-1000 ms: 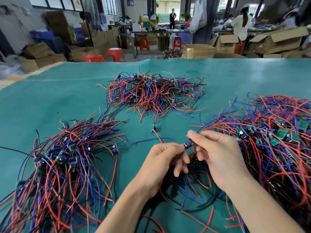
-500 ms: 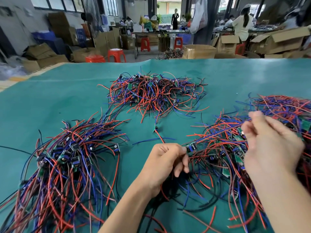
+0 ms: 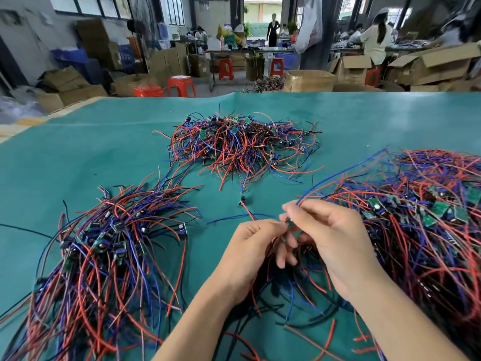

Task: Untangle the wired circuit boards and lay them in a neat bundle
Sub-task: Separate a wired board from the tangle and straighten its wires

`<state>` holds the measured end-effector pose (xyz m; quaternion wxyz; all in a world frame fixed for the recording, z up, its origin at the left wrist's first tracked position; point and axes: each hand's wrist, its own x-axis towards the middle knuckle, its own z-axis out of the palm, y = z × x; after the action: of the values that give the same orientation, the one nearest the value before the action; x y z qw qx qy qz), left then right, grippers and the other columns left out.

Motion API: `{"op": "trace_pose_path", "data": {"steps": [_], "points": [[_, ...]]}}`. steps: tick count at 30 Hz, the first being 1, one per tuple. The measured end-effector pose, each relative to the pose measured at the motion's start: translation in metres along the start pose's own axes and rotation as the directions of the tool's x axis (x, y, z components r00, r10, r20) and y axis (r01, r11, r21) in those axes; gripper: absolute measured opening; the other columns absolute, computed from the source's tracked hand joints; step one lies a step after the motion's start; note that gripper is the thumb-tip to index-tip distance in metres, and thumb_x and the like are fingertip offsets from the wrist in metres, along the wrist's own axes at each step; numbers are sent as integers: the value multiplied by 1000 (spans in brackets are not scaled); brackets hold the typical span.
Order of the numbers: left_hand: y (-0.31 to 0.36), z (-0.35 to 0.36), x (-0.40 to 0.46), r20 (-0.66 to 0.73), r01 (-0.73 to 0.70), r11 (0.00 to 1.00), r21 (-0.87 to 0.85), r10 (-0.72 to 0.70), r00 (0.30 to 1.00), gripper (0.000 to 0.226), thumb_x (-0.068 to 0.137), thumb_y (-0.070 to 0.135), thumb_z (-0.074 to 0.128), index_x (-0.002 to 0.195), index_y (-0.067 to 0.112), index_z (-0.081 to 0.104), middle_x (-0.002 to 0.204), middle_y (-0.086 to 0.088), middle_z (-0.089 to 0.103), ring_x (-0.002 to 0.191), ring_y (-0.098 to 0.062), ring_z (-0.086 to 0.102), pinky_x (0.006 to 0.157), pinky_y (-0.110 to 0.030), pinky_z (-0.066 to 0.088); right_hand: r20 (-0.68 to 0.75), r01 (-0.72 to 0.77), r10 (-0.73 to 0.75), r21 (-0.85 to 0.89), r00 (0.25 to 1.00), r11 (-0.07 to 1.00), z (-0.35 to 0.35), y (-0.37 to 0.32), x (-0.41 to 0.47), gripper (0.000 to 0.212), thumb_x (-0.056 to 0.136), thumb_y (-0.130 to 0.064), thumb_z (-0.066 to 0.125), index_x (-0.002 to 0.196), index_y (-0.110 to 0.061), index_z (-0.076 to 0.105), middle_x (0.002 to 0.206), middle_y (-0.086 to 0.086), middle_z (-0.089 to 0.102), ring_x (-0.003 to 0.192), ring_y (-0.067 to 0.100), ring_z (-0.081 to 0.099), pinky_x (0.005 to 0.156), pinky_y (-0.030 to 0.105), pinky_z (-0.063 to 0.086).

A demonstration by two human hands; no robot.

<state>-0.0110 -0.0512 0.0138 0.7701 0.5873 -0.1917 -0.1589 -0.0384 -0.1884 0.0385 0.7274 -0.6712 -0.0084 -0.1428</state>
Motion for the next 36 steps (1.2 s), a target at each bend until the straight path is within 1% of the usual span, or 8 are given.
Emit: {"op": "trace_pose_path", "data": {"steps": [6, 9, 12, 16, 23, 28, 32, 36], "points": [[4, 3, -3, 23, 33, 996, 77, -35, 999, 38, 87, 23, 49, 50, 18, 58, 43, -3, 56, 51, -26, 47, 88, -33, 48, -235, 129, -151, -107, 960, 986, -16, -9, 9, 25, 94, -12, 71, 75, -24, 81, 76, -1, 77, 62, 4, 59, 57, 15, 48], [5, 3, -3, 41, 21, 993, 118, -26, 999, 40, 88, 22, 49, 49, 19, 58, 48, -3, 61, 51, -25, 42, 80, -40, 42, -334, 186, -195, -59, 922, 981, -25, -23, 12, 27, 95, -12, 70, 76, -27, 82, 76, -1, 76, 64, 7, 56, 60, 17, 46], [6, 3, -4, 72, -12, 991, 137, 2, 997, 39, 88, 20, 51, 51, 20, 60, 56, -6, 64, 42, -16, 46, 59, -23, 44, -438, 261, -256, -50, 862, 964, -33, -44, 14, 23, 95, -14, 69, 76, -21, 79, 76, -3, 75, 67, 10, 54, 64, 20, 43], [6, 3, -3, 74, -40, 991, 130, 31, 997, 34, 87, 16, 50, 56, 17, 64, 58, -10, 64, 44, -15, 51, 59, -22, 45, -464, 326, -300, -27, 833, 945, -29, -84, 17, 15, 101, -20, 62, 88, -23, 69, 84, -6, 72, 64, 3, 53, 62, 16, 41], [5, 5, -3, 13, -41, 995, 87, 40, 999, 28, 82, 19, 52, 59, 12, 65, 55, -15, 60, 53, -20, 59, 60, -22, 47, -36, 150, -148, 47, 988, 988, 69, -120, 27, 19, 96, -16, 68, 79, -9, 72, 71, 7, 74, 51, 7, 57, 46, 18, 45], [1, 2, -11, -45, -27, 998, 60, 30, 999, 22, 59, 43, 56, 68, 44, 76, 79, 18, 73, 77, 4, 65, 77, -17, 53, 432, 85, 15, -212, 902, 974, 172, -107, 41, 43, 98, -28, 68, 85, 13, 67, 68, 11, 71, 57, 22, 72, 68, 45, 64], [0, 2, -5, -56, -55, 995, 86, 60, 997, 23, 72, 23, 52, 61, 10, 68, 70, -10, 68, 66, -13, 63, 66, -23, 50, 516, 287, 126, -644, 847, 709, 180, -97, 81, 42, 99, -36, 61, 92, 5, 67, 90, 21, 75, 71, 31, 77, 79, 46, 63], [-3, 6, 1, -289, -98, 994, 39, 105, 952, 29, 75, 18, 49, 46, 18, 48, 45, -7, 47, 46, -23, 48, 56, -31, 42, 284, 209, 185, -916, 941, 342, 126, -51, 118, 29, 87, -33, 70, 103, -9, 73, 103, 22, 73, 82, 34, 74, 83, 40, 61]]}}
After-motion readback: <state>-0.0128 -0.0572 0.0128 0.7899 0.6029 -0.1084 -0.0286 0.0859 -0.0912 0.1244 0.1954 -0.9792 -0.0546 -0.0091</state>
